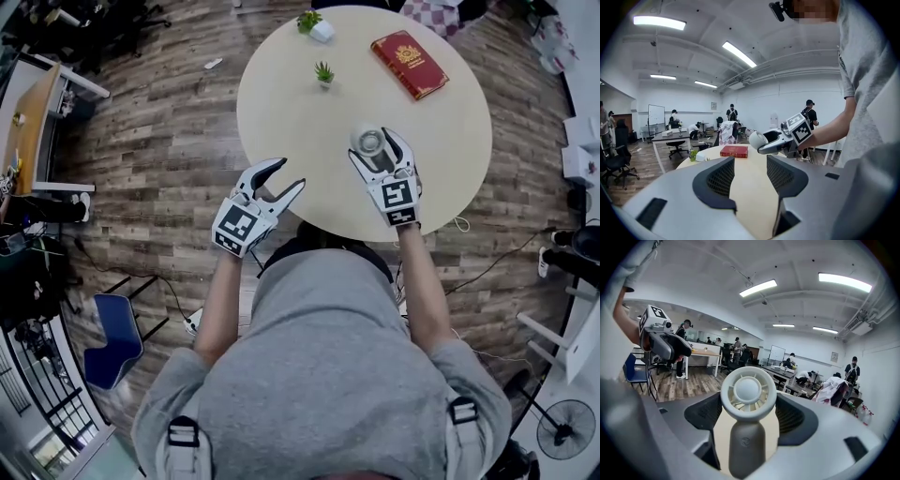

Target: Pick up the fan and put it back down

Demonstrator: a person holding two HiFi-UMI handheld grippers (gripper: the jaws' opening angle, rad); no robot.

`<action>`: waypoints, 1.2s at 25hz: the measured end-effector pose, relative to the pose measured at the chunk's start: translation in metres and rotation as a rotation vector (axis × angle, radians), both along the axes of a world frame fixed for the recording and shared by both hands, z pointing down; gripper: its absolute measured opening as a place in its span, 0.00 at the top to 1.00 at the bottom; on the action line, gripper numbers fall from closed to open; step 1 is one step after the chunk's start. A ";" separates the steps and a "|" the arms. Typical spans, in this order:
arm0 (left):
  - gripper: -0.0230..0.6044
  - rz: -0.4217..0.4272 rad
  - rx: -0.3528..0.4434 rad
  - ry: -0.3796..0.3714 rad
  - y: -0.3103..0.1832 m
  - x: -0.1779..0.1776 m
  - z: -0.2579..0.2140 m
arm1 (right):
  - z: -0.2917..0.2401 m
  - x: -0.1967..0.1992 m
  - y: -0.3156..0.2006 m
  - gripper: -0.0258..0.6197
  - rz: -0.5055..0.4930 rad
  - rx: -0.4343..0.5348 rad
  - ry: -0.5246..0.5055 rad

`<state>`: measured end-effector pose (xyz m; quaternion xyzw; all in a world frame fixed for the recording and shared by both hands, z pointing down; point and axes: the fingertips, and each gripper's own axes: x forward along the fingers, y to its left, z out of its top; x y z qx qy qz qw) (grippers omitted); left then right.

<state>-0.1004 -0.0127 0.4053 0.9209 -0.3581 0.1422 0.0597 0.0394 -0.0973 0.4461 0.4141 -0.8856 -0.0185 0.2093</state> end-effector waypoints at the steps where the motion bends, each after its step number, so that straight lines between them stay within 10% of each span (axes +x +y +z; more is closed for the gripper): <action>1: 0.60 0.005 -0.005 0.002 0.000 -0.001 -0.002 | 0.000 0.000 0.001 0.40 0.009 0.001 -0.001; 30: 0.60 0.140 -0.065 -0.011 -0.016 -0.037 0.023 | 0.013 -0.019 -0.002 0.40 0.156 0.008 -0.002</action>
